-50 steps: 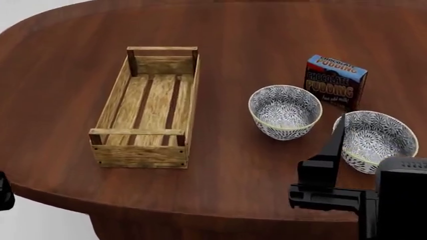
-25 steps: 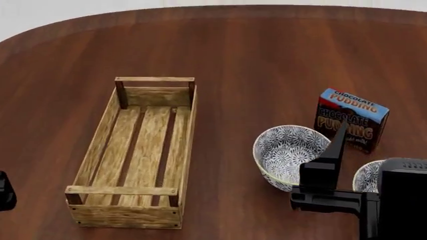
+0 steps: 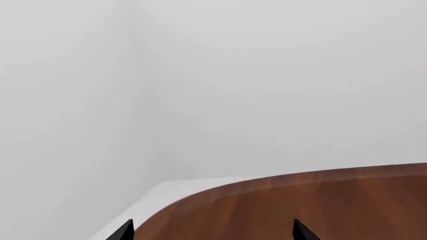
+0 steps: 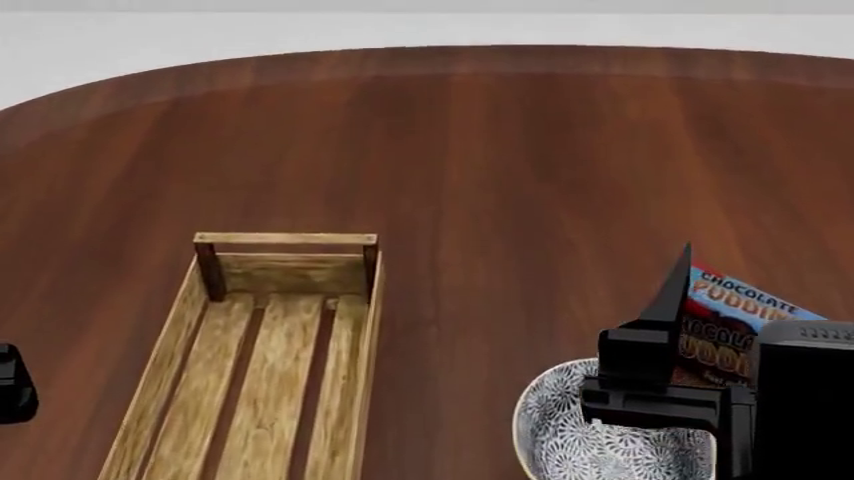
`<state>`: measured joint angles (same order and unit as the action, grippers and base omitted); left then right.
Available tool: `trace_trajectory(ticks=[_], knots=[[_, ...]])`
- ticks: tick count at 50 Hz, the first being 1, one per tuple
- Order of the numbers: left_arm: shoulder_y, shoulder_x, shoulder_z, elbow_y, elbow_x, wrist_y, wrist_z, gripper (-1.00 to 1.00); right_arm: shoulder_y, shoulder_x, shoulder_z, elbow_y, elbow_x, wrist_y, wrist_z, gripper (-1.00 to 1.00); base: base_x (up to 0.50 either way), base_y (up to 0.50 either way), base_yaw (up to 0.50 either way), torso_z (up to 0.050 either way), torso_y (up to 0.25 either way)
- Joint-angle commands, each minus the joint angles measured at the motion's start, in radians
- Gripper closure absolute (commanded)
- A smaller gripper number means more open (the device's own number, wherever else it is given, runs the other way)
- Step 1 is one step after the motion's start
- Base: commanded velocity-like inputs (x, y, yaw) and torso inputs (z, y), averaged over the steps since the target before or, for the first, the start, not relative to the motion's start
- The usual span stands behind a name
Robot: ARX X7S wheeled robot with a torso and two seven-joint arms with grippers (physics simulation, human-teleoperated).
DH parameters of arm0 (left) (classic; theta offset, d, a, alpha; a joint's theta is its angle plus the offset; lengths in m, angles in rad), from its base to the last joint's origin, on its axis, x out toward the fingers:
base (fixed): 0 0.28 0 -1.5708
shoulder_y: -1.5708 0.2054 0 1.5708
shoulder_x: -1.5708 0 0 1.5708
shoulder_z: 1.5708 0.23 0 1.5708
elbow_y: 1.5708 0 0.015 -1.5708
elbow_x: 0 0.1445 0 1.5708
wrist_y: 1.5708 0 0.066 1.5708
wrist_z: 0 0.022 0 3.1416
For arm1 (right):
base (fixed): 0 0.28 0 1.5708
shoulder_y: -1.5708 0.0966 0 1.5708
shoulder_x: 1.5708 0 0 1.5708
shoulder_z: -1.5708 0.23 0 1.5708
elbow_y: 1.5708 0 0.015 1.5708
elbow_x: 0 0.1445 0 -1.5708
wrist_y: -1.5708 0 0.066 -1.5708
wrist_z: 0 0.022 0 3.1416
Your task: Stack the left bowl on the right bowl and place them in the tray.
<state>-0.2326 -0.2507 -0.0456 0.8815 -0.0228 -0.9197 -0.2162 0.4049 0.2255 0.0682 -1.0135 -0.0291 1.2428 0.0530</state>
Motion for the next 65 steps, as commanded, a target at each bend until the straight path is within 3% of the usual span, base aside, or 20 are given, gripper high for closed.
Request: trace_trajectory(ticks=[1,14,65], knots=[[-0.002,-0.001,0.002,0.005,-0.005,-0.004,-0.004,-1.00,-0.007,0.001,-0.002,0.005,0.003,-0.008,0.003,-1.00,0.50,0.00,0.00,0.000,0.000],[-0.001,-0.004,-0.002,0.005,-0.012,-0.003,-0.007,-1.00,-0.027,0.002,-0.018,0.025,0.001,-0.021,0.013,-1.00,0.49,0.00,0.00,0.000,0.002],[0.005,-0.016,0.006,0.003,-0.026,0.005,-0.027,-1.00,-0.139,0.027,-0.182,0.206,0.067,0.013,-0.036,-1.00,0.00,0.00,0.00,0.000,0.000]])
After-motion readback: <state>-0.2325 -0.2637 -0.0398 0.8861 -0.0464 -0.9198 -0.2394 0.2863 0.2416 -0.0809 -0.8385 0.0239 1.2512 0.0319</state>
